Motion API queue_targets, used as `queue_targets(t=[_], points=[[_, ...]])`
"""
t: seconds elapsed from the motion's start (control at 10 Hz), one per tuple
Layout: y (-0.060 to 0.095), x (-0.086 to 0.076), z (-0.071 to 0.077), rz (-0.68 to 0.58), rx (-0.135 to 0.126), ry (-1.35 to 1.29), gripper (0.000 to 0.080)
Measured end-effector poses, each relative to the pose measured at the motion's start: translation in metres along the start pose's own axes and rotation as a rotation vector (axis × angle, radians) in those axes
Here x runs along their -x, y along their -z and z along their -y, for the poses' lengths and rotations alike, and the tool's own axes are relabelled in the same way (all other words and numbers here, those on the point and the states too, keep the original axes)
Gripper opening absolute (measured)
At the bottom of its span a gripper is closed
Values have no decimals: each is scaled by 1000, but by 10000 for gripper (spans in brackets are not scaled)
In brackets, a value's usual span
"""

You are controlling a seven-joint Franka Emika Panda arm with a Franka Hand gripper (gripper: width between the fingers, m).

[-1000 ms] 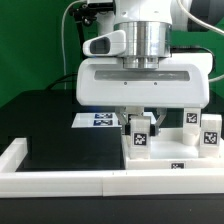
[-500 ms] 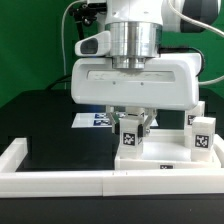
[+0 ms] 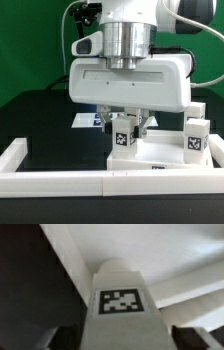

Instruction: Assemble square table

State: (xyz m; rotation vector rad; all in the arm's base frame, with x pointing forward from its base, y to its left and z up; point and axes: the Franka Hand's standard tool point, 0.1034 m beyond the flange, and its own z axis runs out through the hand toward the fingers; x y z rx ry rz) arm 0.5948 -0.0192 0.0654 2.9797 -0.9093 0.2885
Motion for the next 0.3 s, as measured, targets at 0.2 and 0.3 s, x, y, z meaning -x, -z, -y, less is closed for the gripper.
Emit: queue_targets(t=[0.2,0.3], points=[[0,0,0,0,0,0,620],[0,0,0,0,0,0,644]])
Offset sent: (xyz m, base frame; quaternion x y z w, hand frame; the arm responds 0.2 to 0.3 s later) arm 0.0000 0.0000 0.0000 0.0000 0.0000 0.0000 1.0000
